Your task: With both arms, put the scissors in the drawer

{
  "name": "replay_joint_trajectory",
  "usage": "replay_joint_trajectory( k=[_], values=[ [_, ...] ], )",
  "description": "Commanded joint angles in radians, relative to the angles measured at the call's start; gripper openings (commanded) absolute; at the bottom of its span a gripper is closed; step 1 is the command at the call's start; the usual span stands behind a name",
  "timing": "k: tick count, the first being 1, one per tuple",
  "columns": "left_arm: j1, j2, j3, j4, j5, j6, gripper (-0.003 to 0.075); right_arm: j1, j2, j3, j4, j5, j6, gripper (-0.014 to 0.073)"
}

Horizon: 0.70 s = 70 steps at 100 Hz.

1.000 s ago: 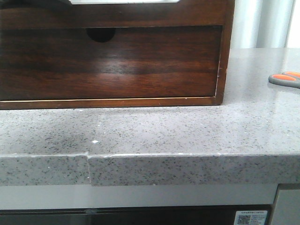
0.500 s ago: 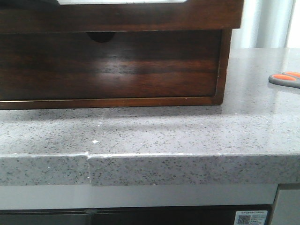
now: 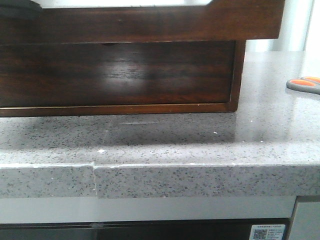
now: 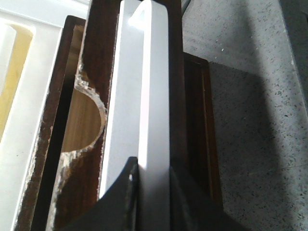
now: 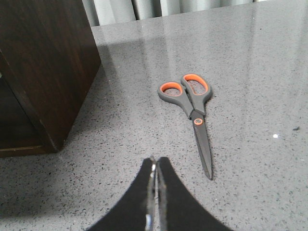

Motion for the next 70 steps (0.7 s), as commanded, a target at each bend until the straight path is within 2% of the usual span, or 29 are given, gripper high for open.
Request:
replay_joint_trajectory(
  k=[1,29,55,70],
  values=[
    [-0.012,-0.016,-0.029,-0.025,-0.093,-0.012,-0.0022,0.002,0.019,-0.034,0.007,-0.075,-0.005,-0.0061],
    [-0.012,-0.016,-0.029,-0.025,-0.093,-0.012,-0.0015,0.002,0.019,-0.034,0.007,-0.075,-0.005,-0.0061],
    [-0.012,-0.016,-0.029,-0.025,-0.093,-0.012,0.0181,0.002,0.019,-0.034,0.007,-0.075,-0.005,-0.0061],
    [-0.012,-0.016,-0.029,-0.025,-0.095,-0.012,0.0249,0.002,0.019,-0.034,0.007,-0.075,-0.005,-0.0061]
  ],
)
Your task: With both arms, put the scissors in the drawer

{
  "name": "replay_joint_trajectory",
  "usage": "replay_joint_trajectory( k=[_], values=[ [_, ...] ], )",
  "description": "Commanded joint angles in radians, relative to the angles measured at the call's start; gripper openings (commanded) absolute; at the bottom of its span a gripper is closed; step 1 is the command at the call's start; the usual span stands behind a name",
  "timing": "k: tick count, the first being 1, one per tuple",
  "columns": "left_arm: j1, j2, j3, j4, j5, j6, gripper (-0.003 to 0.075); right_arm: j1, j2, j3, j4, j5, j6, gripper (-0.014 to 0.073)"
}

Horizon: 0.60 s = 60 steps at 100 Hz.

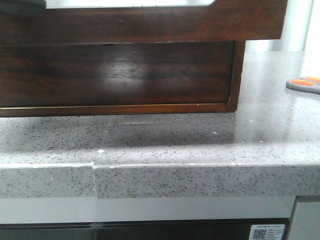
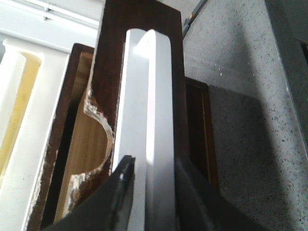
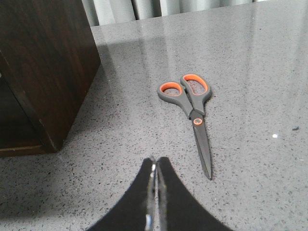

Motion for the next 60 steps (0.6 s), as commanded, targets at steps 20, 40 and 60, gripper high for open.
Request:
replay_joint_trajectory(
  k=[20,40,60],
  values=[
    [-0.010,-0.008,-0.030,-0.021,-0.082,-0.012,0.0253,0.002,0.019,-0.034,0.007,-0.075,-0.003,-0.0061],
    [-0.010,-0.008,-0.030,-0.021,-0.174,-0.012,0.0252,0.002,0.019,-0.034,0.007,-0.075,-0.003,-0.0061],
    [-0.010,-0.062,-0.041,-0.121,-0.194,-0.012,0.0251,0.002,0.019,-0.034,0.005,-0.077,-0.003,-0.0061]
  ],
)
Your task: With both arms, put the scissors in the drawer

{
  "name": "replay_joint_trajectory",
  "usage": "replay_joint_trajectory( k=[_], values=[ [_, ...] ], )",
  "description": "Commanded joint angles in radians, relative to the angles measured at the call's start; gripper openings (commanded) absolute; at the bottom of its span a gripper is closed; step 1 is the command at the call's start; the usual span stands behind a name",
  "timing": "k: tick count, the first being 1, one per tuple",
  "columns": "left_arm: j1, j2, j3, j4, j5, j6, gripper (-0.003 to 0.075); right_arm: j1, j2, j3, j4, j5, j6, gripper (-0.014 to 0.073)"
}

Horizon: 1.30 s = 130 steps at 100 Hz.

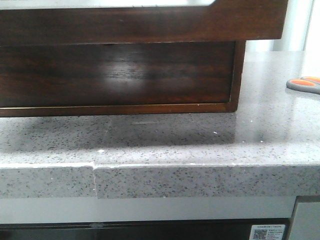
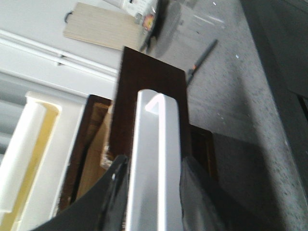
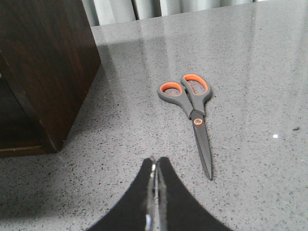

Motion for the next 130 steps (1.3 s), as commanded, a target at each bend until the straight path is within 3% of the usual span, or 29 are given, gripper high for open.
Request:
replay_joint_trajectory(
  k=[1,30,65,76,91,98,117,130],
  values=[
    [-0.006,-0.038,-0.041,-0.093,-0.040,-0.012,0.0251,0.002,0.019,-0.034,0.005,-0.077,-0.003,-0.0061],
    [-0.006,-0.213,-0.044,-0.316,-0.034,-0.012,0.0251,0.002,0.048,-0.058,-0.016,-0.080,-0.003,-0.0060],
    [-0.006,-0.335,-0.044,-0.578,0.099,-0.012,0.0251,0.002,0.326,-0.264,-0.083,0.000,-0.003,-0.0053],
    [-0.006,-0.370,-0.044,-0.626,0.149,-0.012,0.0251,0.002,0.428,-0.350,-0.106,0.048,-0.003,0.0045],
    [-0.006,-0.412,-0.044,-0.636,0.212,-0.012,0.0240,0.002,0.583,-0.480,-0.108,0.117,-0.003,0.0344],
    [-0.006,-0.422,-0.044,-0.638,0.223,-0.012,0.0240,0.002,0.662,-0.543,-0.111,0.160,-0.003,0.0423],
    [-0.006,-0.424,-0.044,-0.654,0.226,-0.012,0.0240,0.002,0.887,-0.730,-0.133,0.327,-0.003,0.0442],
    [-0.006,-0.424,-0.044,-0.654,0.226,-0.012,0.0240,0.002,1.029,-0.857,-0.232,0.464,0.065,0.0442]
  ],
)
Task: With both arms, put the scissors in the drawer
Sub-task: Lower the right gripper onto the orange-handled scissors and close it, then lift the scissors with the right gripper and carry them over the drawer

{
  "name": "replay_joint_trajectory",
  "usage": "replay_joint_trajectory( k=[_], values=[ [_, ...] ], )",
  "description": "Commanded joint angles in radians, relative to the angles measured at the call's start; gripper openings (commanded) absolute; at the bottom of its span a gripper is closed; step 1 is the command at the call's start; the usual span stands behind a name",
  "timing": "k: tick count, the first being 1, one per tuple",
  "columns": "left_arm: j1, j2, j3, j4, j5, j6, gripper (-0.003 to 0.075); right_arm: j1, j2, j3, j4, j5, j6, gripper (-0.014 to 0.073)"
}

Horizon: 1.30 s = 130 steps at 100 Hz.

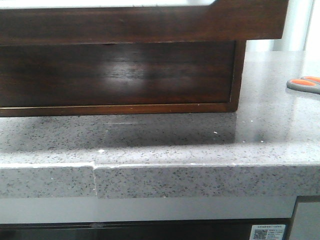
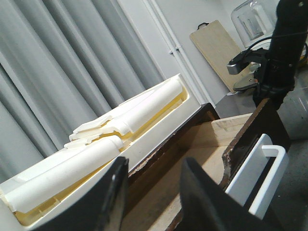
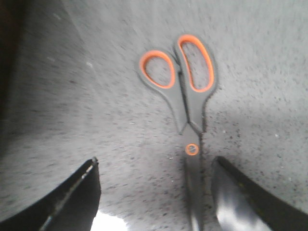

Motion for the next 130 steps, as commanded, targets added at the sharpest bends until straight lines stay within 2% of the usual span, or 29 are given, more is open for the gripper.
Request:
replay_joint_trajectory(
  k=[1,9,40,90,102,130],
  values=[
    [-0.006,0.008,-0.034,-0.014,-0.052,-0.012,0.0240,0.000,0.072,-0.117,-0.089,0.056,0.047,0.0442],
    [-0.006,0.008,-0.034,-0.014,-0.052,-0.012,0.0240,0.000,0.147,-0.176,-0.122,0.120,0.060,0.0442],
    [-0.006,0.008,-0.034,-0.014,-0.051,-0.012,0.0241,0.000,0.368,-0.356,-0.123,0.269,0.060,0.0442],
    [-0.006,0.008,-0.034,-0.018,-0.051,-0.012,0.0241,-0.047,0.475,-0.396,-0.072,0.279,0.058,0.0435],
    [-0.006,0.008,-0.034,-0.018,-0.051,-0.012,0.0241,-0.048,0.484,-0.396,-0.047,0.292,0.028,0.0344],
    [-0.006,0.008,-0.034,-0.018,-0.051,-0.012,0.0241,-0.048,0.506,-0.396,-0.029,0.315,0.014,0.0007]
  ],
)
